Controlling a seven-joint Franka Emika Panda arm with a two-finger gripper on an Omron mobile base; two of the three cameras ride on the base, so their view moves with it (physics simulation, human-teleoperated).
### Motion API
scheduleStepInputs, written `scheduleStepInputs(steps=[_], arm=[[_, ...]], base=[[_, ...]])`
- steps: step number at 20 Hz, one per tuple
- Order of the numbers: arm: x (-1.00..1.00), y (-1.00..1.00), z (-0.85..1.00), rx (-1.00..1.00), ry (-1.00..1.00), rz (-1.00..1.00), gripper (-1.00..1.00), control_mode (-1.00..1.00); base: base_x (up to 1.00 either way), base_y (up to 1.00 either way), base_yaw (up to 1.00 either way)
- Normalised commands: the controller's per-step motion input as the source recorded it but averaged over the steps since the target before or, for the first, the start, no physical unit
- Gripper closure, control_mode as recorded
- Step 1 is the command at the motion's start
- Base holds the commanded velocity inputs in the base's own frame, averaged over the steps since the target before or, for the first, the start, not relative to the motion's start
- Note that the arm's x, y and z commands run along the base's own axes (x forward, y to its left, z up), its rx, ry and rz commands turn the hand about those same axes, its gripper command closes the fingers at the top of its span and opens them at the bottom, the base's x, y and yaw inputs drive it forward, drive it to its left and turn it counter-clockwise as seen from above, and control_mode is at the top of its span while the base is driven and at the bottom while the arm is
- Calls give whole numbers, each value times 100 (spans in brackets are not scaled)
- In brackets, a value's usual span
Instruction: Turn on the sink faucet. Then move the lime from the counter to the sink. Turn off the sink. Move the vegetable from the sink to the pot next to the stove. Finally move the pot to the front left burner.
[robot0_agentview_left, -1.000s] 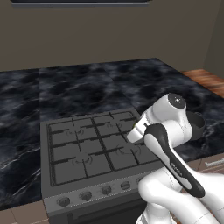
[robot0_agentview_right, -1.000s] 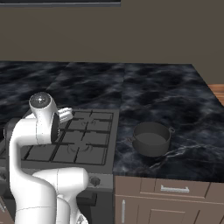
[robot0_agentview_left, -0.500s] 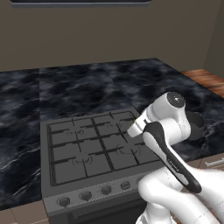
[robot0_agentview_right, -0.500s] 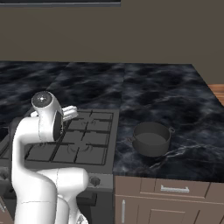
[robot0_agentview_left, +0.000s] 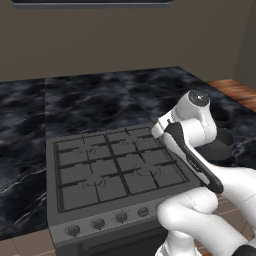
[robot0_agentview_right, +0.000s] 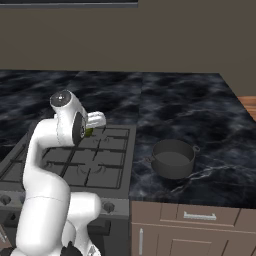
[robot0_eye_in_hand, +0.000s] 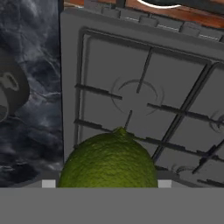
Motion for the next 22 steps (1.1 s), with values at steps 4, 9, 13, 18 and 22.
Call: scheduleStepInputs(steps=[4, 9, 13, 18, 22], arm=[[23, -61, 2, 0, 8, -19, 100, -100], [2, -81, 0, 2, 8, -20, 100, -100], [7, -83, -3, 5, 6, -19, 100, -100], [9, -80, -21, 4, 2, -20, 100, -100], [14, -82, -31, 5, 0, -19, 100, -100]], base=[[0, 0, 0], [0, 0, 0], [0, 0, 0], [0, 0, 0], [0, 0, 0]])
